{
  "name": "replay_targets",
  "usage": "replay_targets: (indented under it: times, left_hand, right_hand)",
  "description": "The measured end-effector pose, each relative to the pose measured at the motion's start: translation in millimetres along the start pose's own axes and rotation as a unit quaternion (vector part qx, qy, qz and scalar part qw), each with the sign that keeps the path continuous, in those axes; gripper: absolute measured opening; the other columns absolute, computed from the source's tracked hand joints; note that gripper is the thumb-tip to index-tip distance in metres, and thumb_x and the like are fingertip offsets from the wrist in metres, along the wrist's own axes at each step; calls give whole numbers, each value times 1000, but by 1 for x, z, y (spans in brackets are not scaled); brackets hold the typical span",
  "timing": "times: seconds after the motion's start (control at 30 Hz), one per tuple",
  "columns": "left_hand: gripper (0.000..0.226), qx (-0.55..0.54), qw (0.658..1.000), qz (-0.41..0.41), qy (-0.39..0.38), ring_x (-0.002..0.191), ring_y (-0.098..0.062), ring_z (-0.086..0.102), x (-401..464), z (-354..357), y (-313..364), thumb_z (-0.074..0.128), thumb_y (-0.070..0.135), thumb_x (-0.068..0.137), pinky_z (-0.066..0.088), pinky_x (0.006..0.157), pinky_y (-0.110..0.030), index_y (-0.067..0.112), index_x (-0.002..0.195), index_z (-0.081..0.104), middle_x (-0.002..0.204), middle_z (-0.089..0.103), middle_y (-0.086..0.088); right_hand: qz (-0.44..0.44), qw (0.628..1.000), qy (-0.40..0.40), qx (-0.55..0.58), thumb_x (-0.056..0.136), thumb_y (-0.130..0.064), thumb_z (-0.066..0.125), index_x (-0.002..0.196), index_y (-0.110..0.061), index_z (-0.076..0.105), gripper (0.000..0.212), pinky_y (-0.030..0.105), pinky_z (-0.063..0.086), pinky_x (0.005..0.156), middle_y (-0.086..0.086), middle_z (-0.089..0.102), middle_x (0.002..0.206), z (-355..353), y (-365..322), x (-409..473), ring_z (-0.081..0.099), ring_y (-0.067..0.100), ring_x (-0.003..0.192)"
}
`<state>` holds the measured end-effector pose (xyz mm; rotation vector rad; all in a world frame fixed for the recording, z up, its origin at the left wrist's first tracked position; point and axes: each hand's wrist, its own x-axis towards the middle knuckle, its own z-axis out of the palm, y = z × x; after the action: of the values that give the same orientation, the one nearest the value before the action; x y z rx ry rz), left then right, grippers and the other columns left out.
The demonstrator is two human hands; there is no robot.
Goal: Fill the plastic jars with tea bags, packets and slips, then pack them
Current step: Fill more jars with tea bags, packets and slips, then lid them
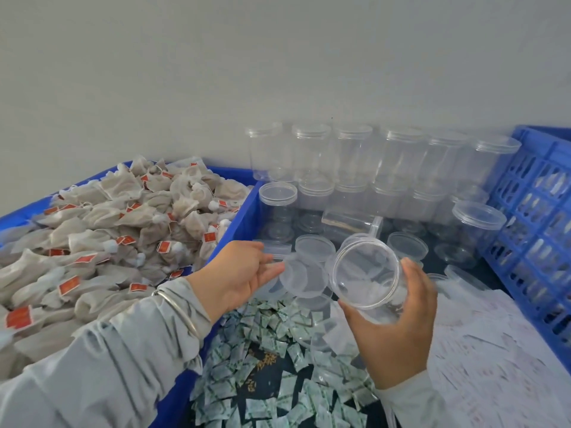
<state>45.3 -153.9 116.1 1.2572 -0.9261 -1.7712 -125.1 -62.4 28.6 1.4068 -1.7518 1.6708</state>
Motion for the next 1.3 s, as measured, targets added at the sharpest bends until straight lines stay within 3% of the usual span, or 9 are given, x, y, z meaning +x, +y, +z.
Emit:
replay_targets:
  times: [0.2, 0.37, 0.53, 0.6, 0.77, 0.9, 1.07, 1.2, 1.3]
  left_hand:
    - [51, 55, 996, 72, 5, 104, -25, 58, -1, -1, 4, 33, -17, 91, 49, 84, -31, 0, 139, 36, 135, 45, -18]
    - [39, 73, 984, 164, 7, 90, -14, 64, -1, -18, 27, 37, -16, 90, 54, 72, -23, 5, 118, 55, 104, 61, -4]
    - [36, 268, 904, 279, 180, 87, -11, 61, 19, -75, 52, 43, -9, 89, 52, 68, -23, 19, 100, 63, 103, 65, 2]
    - [44, 404, 833, 295, 236, 88, -11, 59, 28, -102, 53, 43, -8, 84, 45, 60, -19, 23, 108, 62, 116, 59, 3]
    - [63, 640, 703, 262, 168, 138, -23, 30, 58, -134, 39, 48, -11, 81, 36, 100, -28, 16, 138, 45, 157, 15, -5]
    - [91, 667, 689, 258, 122, 111, -21, 56, 75, -130, 31, 55, -10, 79, 40, 58, -12, 26, 150, 12, 159, -6, 1]
    - [54, 714, 647, 241, 118, 130, -29, 40, 87, -136, 27, 55, 3, 86, 39, 95, -32, 17, 137, 46, 155, 13, -9]
    - [35, 758, 597, 237, 111, 115, -28, 51, 92, -141, 25, 52, 10, 89, 41, 96, -35, 17, 122, 60, 128, 46, -8]
    - [31, 745, 614, 233, 120, 111, -28, 52, 96, -142, 26, 53, 8, 86, 42, 95, -37, 14, 114, 62, 118, 51, -6]
  right_hand:
    - [21, 997, -51, 46, 47, -27, 89, 131, -1, 44, 99, 47, 40, 99, 16, 50, 128, -3, -9, -4, 42, 24, 121]
    - [124, 968, -124, 180, 47, -51, 84, 132, -21, 46, 98, 30, 43, 94, -16, 52, 127, -5, -32, -14, 47, -2, 119]
    - [143, 927, -182, 296, 49, -48, 75, 131, -25, 48, 89, 6, 43, 82, -33, 50, 125, -6, -45, -27, 48, -13, 116]
    - [166, 909, -198, 328, 49, -45, 77, 129, -32, 50, 86, 14, 45, 85, -27, 53, 127, -5, -47, -30, 50, -8, 118]
    - [235, 853, -232, 404, 45, -31, 85, 114, -57, 54, 80, 26, 51, 86, -18, 60, 125, -5, -55, -32, 55, 1, 118]
    - [278, 820, -236, 440, 52, -4, 70, 123, -34, 49, 80, 28, 55, 87, -10, 65, 118, 0, -58, -37, 61, 10, 112]
    - [391, 732, -245, 501, 64, 31, 51, 111, -26, 58, 74, 33, 58, 74, 1, 70, 97, 11, -57, -39, 68, 20, 91]
    - [411, 702, -270, 515, 48, 11, 51, 116, -21, 52, 75, 29, 59, 70, -3, 72, 95, 16, -64, -47, 67, 21, 96]
    - [383, 722, -300, 492, 47, 8, 62, 122, -20, 50, 81, 27, 56, 80, 3, 67, 115, 17, -67, -53, 64, 21, 110]
